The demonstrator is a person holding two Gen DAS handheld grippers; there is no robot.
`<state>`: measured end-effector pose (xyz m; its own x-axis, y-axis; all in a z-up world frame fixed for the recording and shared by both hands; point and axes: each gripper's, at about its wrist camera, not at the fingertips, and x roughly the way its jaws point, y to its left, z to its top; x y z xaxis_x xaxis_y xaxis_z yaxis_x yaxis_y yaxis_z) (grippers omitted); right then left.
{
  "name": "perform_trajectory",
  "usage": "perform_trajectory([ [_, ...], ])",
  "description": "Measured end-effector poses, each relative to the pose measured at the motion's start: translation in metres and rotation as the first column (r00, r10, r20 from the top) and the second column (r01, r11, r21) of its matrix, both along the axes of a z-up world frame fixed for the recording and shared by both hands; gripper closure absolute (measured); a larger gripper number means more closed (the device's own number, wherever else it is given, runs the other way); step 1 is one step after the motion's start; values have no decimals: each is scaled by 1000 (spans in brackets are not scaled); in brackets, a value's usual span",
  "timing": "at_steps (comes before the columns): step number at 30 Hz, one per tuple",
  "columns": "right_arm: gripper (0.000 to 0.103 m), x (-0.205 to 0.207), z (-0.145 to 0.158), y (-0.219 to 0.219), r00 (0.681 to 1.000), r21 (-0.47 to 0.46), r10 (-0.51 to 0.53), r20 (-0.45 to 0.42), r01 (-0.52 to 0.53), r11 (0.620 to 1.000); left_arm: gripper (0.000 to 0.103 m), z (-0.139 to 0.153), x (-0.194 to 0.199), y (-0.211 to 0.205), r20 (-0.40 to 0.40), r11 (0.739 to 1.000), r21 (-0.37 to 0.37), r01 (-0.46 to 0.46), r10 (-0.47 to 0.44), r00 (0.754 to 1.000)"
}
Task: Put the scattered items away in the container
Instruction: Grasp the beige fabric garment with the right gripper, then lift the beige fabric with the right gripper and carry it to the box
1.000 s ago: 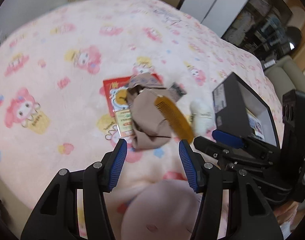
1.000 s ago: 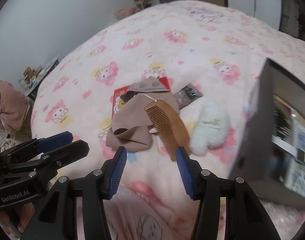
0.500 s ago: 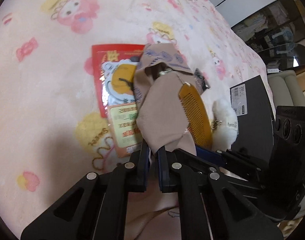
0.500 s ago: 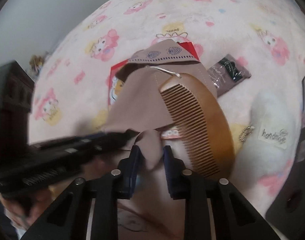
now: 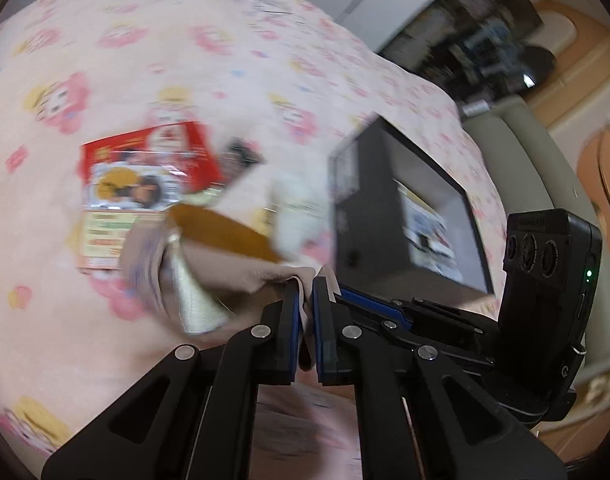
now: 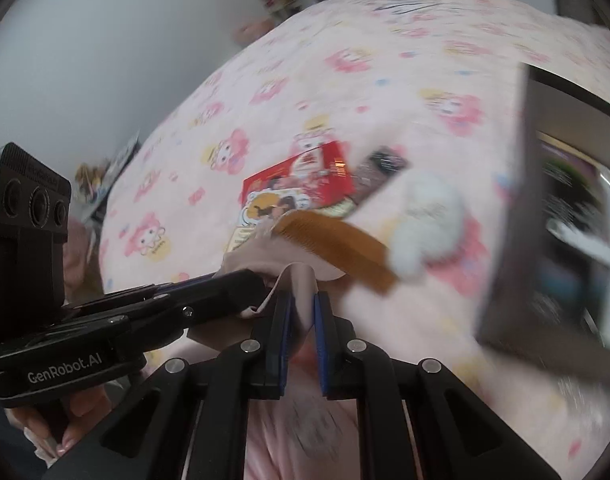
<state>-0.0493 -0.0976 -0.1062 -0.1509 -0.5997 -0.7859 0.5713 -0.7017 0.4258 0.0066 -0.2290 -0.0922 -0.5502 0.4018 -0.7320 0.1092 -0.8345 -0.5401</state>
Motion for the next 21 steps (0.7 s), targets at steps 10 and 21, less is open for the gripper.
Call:
perform_trajectory([
  [10,89,26,10,128,985,85,-164,-47,168,982,97,-1,-21,142,46,971,-25,239,-237,970],
  [21,49,19,-23,164,976,-3,-202,77,203,979,64,-26,-22,97,171,985,-165,58,-29,985],
])
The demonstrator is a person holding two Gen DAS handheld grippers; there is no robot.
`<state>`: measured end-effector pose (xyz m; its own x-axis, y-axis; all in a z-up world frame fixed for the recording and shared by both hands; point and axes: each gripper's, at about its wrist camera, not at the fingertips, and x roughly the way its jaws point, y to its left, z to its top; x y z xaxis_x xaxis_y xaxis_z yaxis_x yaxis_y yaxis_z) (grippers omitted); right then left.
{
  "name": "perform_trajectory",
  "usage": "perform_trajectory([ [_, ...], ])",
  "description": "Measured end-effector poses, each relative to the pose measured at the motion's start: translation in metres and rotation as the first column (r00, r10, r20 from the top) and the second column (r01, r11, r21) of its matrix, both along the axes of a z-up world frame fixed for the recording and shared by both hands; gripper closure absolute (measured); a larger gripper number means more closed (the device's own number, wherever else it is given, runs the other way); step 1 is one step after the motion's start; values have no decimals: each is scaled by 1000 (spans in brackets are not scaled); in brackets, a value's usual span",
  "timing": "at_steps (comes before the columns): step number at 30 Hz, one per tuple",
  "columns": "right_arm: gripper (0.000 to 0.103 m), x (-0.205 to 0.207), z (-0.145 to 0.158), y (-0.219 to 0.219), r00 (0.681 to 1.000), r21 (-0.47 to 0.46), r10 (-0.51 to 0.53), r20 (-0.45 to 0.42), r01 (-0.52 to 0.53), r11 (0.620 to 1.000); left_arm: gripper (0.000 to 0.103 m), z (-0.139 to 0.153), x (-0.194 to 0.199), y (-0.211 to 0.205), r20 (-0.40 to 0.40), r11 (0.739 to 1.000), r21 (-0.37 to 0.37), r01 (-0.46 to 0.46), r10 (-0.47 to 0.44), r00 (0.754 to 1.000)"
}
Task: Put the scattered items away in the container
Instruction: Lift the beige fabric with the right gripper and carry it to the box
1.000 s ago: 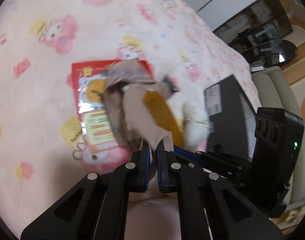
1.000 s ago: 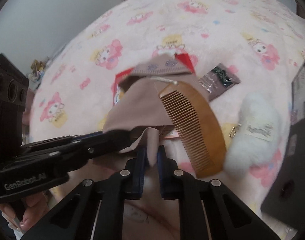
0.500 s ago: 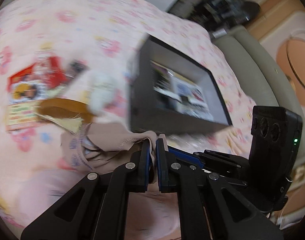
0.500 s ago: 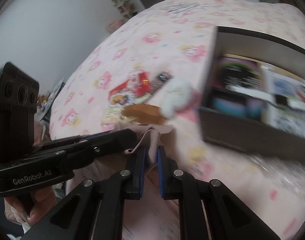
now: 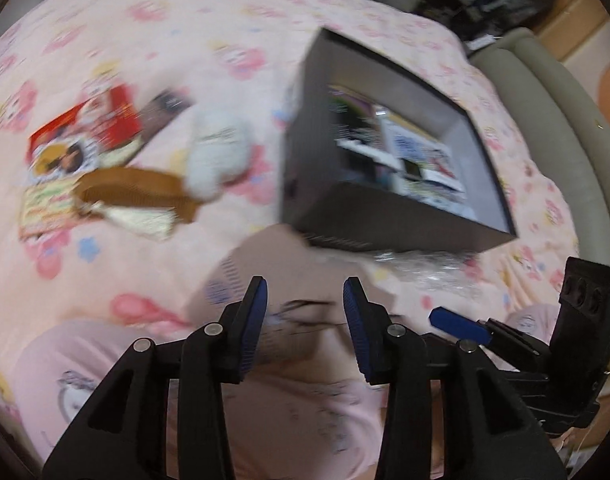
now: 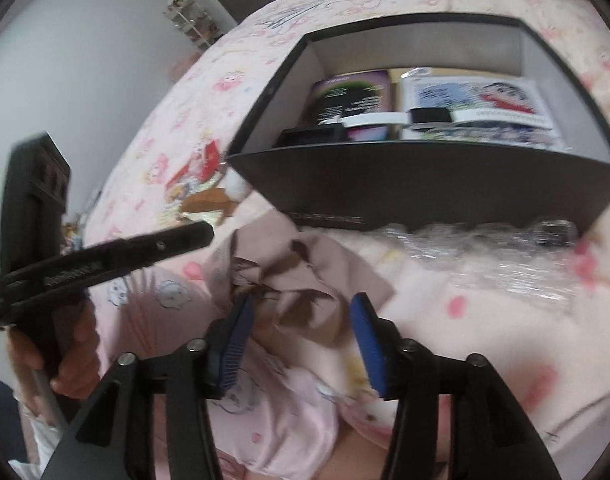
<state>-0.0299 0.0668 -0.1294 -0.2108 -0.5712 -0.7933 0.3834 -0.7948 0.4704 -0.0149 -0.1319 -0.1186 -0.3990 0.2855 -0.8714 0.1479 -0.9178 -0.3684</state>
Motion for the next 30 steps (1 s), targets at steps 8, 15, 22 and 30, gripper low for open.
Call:
perform_trajectory([
  [8,59,-21,-74,-47,998,199,30,49,-40,979,57,-36,-14,-8,110,997,-71,0,7,994],
  [15,96,-12,-54,-8,998,97,-57,34,54,994,57,-44,-15,4,113,998,-48,50,-44,993],
  [22,95,-9,-41,43,985,164,-170,21,164,973,56,-65,-16,23,148,990,67,127,-136,980],
  [30,68,3,-23,63,983,77,-183,-32,185,980,79,-79,-11,53,128,975,-18,221,-217,968],
])
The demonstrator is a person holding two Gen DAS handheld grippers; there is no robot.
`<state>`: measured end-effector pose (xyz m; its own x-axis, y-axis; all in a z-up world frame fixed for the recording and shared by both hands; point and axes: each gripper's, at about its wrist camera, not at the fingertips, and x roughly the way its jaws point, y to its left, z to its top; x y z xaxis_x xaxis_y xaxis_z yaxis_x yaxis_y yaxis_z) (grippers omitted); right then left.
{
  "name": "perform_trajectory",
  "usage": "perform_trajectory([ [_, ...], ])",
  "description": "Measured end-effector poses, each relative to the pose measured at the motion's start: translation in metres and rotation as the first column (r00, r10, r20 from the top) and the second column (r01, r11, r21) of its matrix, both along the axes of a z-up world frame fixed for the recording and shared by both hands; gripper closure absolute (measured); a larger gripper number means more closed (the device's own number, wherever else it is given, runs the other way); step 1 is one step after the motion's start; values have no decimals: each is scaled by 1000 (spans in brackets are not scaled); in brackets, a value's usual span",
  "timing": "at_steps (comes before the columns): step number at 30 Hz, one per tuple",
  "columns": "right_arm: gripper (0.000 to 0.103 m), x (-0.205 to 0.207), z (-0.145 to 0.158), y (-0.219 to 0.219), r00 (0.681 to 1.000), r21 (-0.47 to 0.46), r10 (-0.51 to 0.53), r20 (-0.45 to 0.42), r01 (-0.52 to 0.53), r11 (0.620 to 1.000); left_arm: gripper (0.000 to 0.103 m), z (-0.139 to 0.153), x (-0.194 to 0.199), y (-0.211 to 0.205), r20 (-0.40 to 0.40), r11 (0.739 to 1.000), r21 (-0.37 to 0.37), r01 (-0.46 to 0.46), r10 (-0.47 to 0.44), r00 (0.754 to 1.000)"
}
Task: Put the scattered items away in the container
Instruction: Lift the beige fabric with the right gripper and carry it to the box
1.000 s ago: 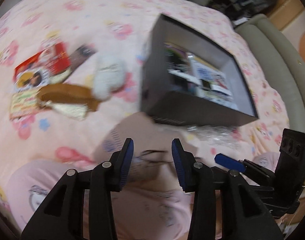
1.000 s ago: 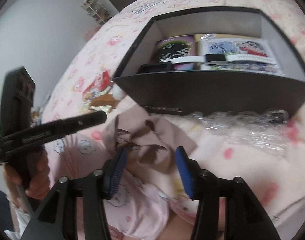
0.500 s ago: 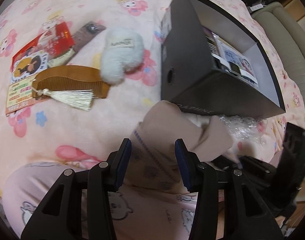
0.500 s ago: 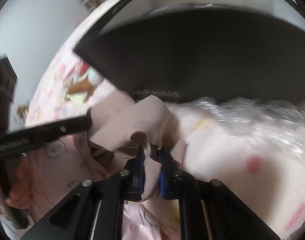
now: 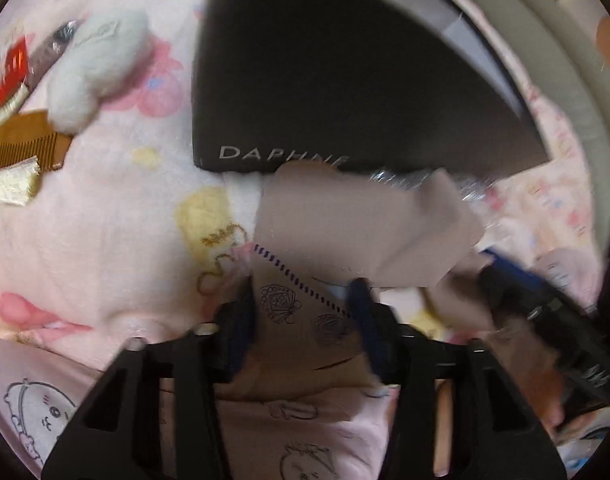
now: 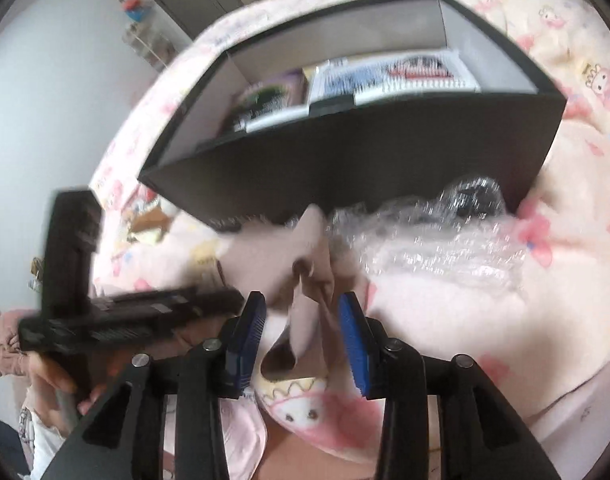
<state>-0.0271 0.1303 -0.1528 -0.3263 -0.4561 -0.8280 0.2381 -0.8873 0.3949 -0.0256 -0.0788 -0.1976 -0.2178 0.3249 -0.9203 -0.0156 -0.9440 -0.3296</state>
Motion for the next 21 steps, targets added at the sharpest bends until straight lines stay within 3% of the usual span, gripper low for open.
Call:
perform_trajectory([
  [2,71,-3,-3,0,1000,84,-23,-3,23,996,100,5,4,-7,-16,998,-49,-26,25,1000],
  [5,74,-7,-9,0,998,174,-59,-8,59,983,100,10,9,-24,-28,993,-80,-89,87,996],
  [7,74,-7,-4,9,998,144,-62,-3,61,988,100,15,13,-34,-49,991,-49,-122,120,992],
  [10,71,-3,5,7,999,51,-36,-17,37,998,88,18,20,-41,-61,991,7,-131,131,989],
  [11,67,-3,5,3,1000,32,-21,-18,22,999,72,16,21,-42,-48,992,35,-118,119,992],
  [12,59,-3,3,1,1000,21,-5,-14,6,1000,65,11,22,-42,-26,993,57,-102,104,994],
  [13,55,-6,-1,-3,1000,18,17,-2,-17,1000,65,7,22,-42,-7,994,60,-89,90,996],
  [14,55,-9,-7,-9,999,19,41,16,-41,999,72,2,22,-40,14,996,44,-71,71,997],
  [15,56,-12,-17,-16,998,29,52,44,-53,998,90,-2,23,-38,27,998,26,-53,53,998],
  [16,72,-16,-27,-19,997,48,39,71,-42,998,93,-3,24,-38,27,999,11,-43,43,999],
  [17,81,-18,-34,-20,996,77,11,83,-18,997,98,0,26,-39,14,999,0,-43,43,999],
  [21,86,-14,-29,-12,998,105,-47,32,43,994,100,10,36,-59,-27,995,-10,-104,103,994],
])
